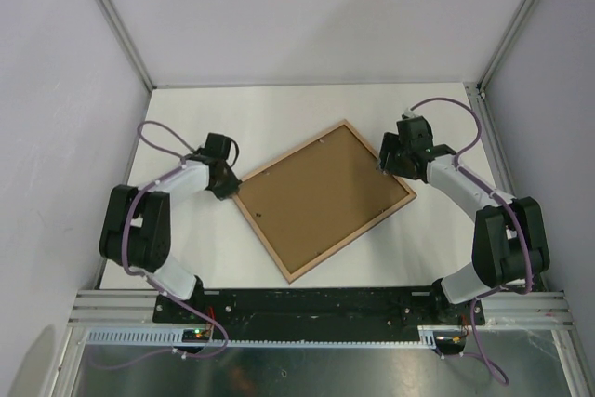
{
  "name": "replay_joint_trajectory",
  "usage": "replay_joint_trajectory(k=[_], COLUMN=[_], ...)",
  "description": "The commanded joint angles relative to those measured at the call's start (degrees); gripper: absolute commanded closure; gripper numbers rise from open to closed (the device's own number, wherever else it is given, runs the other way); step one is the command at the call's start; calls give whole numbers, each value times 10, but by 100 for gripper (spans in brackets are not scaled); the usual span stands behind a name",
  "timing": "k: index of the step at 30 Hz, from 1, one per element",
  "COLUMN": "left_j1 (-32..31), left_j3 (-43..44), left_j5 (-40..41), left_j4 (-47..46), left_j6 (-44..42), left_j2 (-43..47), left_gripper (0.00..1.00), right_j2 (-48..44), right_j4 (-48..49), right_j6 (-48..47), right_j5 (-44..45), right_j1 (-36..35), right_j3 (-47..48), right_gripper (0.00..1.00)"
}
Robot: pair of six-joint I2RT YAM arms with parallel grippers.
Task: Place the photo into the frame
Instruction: Rotate the photo frame at the center of the board.
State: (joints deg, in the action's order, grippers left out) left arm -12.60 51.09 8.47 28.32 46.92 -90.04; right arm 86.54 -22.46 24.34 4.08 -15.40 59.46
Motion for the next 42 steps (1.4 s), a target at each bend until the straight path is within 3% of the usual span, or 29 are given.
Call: replay_joint_trajectory(k=[1, 17, 32, 42], left_j1=[19, 50, 62, 62], left_j3=[58, 160, 202, 207], left_j5=[-64, -151, -125, -129], left_j4=[-72, -84, -77, -76], left_j6=[-143, -319, -318, -322], left_j2=[-31, -136, -173, -175], left_gripper=[100, 100, 100, 100], right_j2=[-21, -43, -97, -75], right_j4=[-1, 13, 31, 50], right_j6=[-21, -26, -2, 3], right_j5=[13, 25, 26, 48], right_j1=[4, 3, -46, -77], right_j3=[-20, -66, -178, -195], right_gripper=[32, 25, 26, 38])
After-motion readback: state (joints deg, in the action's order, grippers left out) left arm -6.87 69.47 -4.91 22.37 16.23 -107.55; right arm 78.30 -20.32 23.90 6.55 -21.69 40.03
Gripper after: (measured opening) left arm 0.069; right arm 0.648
